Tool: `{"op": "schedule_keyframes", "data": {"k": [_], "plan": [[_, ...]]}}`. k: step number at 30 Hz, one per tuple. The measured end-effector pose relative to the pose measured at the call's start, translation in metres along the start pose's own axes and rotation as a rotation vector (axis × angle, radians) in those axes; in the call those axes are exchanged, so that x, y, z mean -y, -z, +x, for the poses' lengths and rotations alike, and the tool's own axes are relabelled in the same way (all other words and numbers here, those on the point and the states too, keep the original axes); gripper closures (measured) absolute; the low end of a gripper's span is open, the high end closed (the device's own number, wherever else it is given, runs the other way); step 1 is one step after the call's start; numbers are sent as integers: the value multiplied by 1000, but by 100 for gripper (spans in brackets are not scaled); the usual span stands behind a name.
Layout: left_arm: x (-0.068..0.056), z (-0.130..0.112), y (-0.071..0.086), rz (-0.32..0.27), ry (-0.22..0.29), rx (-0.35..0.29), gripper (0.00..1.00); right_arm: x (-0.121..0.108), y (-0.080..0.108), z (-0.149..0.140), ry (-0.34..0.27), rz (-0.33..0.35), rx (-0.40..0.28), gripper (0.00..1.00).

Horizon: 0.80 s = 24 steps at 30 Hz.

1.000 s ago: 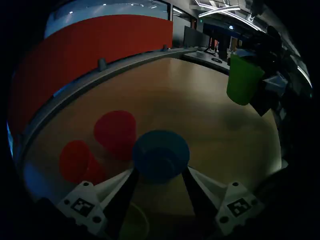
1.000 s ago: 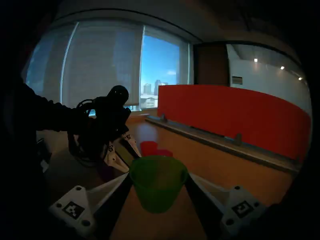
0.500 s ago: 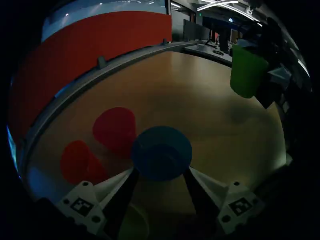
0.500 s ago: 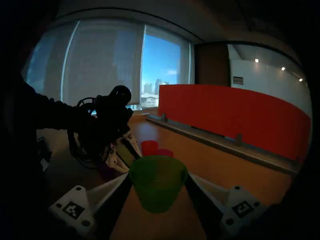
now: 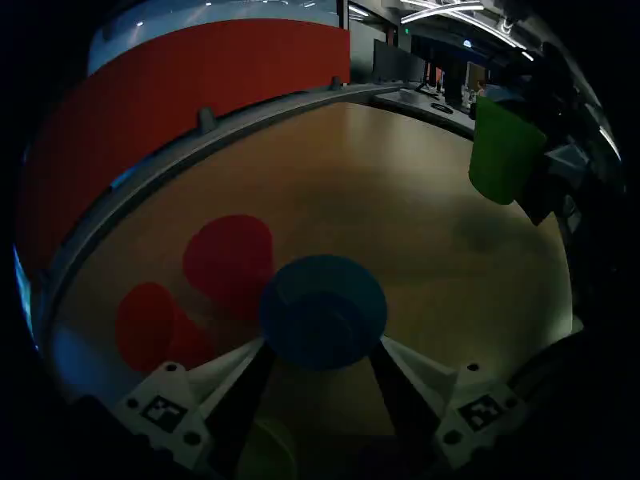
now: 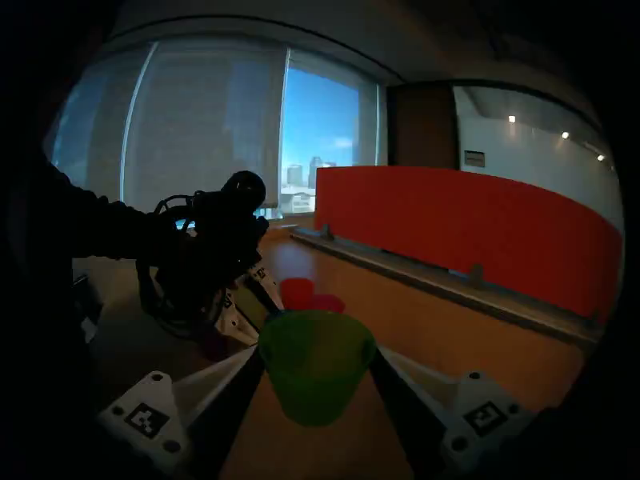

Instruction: Pour water

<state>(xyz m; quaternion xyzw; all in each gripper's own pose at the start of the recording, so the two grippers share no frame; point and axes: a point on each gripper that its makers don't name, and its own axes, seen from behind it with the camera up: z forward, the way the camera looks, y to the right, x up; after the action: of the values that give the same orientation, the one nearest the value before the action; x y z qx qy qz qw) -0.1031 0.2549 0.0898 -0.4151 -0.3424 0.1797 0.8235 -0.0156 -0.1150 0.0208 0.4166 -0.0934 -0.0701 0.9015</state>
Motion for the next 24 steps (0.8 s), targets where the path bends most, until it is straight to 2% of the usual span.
{"op": "schedule_keyframes", "data": {"k": [9,17,24], "plan": [[1,1,-1,-1,5,-5,20,-1,0,-1,2,-1,2,8],[3,4,1,-15,33,-35,23,0,1,-1,3,-1,1,8],[1,6,8,-15,12,-56,23,0,0,1,3,-1,0,8]]}}
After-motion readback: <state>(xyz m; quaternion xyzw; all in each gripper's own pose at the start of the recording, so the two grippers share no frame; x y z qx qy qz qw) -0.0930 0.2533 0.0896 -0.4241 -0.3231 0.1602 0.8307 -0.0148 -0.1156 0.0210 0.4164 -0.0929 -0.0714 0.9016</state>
